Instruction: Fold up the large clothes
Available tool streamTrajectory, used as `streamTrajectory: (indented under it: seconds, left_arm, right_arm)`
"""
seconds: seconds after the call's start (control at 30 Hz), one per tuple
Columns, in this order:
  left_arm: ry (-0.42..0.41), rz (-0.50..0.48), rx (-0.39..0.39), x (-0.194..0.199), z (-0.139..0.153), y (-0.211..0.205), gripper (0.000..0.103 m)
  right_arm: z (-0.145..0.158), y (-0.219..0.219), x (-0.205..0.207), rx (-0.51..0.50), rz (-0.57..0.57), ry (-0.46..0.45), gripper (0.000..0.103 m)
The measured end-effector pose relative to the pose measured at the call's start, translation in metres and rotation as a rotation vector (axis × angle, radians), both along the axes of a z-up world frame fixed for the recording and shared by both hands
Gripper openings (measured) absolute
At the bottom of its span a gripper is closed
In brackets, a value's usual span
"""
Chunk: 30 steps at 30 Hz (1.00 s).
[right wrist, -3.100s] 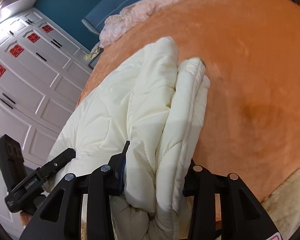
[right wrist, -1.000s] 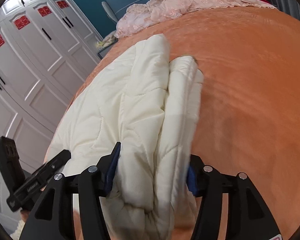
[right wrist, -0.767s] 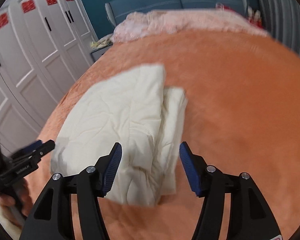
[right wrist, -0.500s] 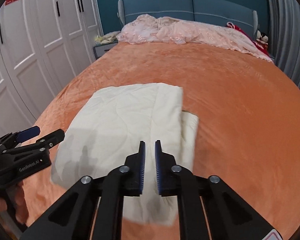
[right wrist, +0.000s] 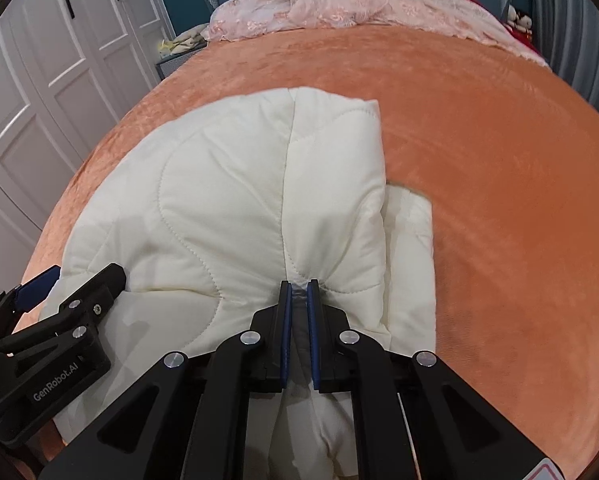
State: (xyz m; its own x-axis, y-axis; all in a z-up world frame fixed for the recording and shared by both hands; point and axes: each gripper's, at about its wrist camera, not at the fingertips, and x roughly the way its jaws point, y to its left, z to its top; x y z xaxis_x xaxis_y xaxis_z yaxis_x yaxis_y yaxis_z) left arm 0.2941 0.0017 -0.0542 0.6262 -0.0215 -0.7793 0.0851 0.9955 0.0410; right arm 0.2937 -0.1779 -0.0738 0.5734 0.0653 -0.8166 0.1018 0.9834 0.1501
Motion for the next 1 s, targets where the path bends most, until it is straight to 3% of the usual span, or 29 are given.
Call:
streamTrajectory:
  seconds: [0.43,0.57,0.63,0.77,0.83,0.93,1.0]
  left_arm:
    - [-0.025,0.006,0.017,0.011,-0.019,-0.007,0.088]
    - [-0.041,0.006,0.022,0.010,-0.023,-0.008,0.089]
    - [-0.041,0.003,0.018,0.008,-0.022,-0.006,0.089]
    - [-0.027,0.004,-0.078,0.006,0.005,0.013,0.084]
    - [-0.047,0.012,-0.105,0.010,0.021,0.019,0.084]
    - [-0.059,0.031,-0.122,0.033,0.036,0.021,0.084]
    - [-0.044,0.034,-0.093,0.049,0.030,0.015,0.084]
  right_arm:
    - [-0.022,0.000,0.002,0.025,0.007,-0.027,0.006]
    - [-0.020,0.003,-0.001,0.002,0.023,-0.040,0.006]
    - [-0.004,0.000,-0.002,0.028,0.004,-0.027,0.006]
    - [0.049,-0.018,0.002,0.104,-0.061,-0.134,0.006]
    - [0.063,-0.027,0.022,0.127,-0.092,-0.145,0.006]
    - [0.050,-0.031,0.052,0.108,-0.127,-0.095,0.006]
    - [0.027,-0.033,0.066,0.112,-0.144,-0.034,0.006]
